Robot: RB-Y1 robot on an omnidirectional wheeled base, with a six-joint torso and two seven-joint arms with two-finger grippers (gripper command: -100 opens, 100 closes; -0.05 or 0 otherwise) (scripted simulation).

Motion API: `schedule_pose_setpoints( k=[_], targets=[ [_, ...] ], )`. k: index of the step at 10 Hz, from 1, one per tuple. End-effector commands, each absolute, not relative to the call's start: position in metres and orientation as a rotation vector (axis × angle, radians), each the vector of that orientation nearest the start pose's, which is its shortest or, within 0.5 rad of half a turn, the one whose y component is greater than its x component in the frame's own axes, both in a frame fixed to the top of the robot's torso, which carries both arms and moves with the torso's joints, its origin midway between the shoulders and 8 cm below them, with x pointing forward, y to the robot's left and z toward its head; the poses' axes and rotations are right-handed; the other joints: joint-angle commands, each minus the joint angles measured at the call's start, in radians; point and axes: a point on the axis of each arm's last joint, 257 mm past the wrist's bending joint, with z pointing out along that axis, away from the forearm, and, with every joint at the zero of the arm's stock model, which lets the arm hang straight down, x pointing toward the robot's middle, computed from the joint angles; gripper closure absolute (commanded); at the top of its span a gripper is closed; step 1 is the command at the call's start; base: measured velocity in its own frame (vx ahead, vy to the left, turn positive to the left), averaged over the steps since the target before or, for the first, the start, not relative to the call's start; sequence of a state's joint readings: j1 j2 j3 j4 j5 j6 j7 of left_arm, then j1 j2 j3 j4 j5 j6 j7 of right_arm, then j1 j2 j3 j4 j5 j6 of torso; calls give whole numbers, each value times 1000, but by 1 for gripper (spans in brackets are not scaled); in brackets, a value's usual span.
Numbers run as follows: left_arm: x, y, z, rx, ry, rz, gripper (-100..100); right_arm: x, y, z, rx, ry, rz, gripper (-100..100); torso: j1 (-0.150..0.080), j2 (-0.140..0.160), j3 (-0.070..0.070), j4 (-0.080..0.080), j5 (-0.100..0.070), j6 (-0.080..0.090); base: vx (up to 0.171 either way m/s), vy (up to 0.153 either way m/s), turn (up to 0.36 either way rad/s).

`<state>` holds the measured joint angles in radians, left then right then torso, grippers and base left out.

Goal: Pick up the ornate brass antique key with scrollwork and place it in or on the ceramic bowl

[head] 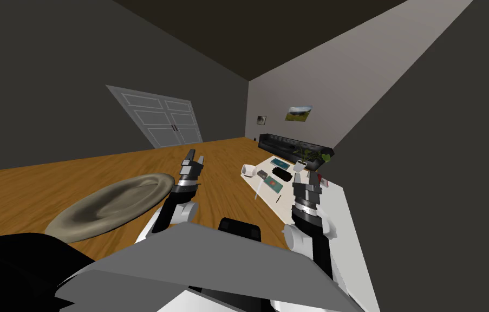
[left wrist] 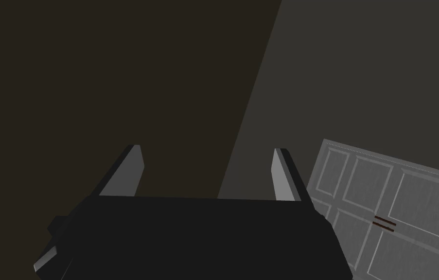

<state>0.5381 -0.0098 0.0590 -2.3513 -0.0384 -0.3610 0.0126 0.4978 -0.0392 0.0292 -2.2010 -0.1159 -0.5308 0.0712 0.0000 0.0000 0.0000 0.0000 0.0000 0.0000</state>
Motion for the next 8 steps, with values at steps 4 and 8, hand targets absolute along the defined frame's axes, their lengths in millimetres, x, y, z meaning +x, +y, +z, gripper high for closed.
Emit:
schedule_pose_setpoints(
  k=[4,8],
  targets=[
    [346,303,18,-723,685,-1189,0,381,-300,-46,850,710,1366,-100,2,-3,-2,-1,0,0,43,34,-33],
    [346,303,18,-723,685,-1189,0,401,-320,-83,988,752,1391,-100,2,-3,-2,-1,0,0,45,36,-27]
  ],
)
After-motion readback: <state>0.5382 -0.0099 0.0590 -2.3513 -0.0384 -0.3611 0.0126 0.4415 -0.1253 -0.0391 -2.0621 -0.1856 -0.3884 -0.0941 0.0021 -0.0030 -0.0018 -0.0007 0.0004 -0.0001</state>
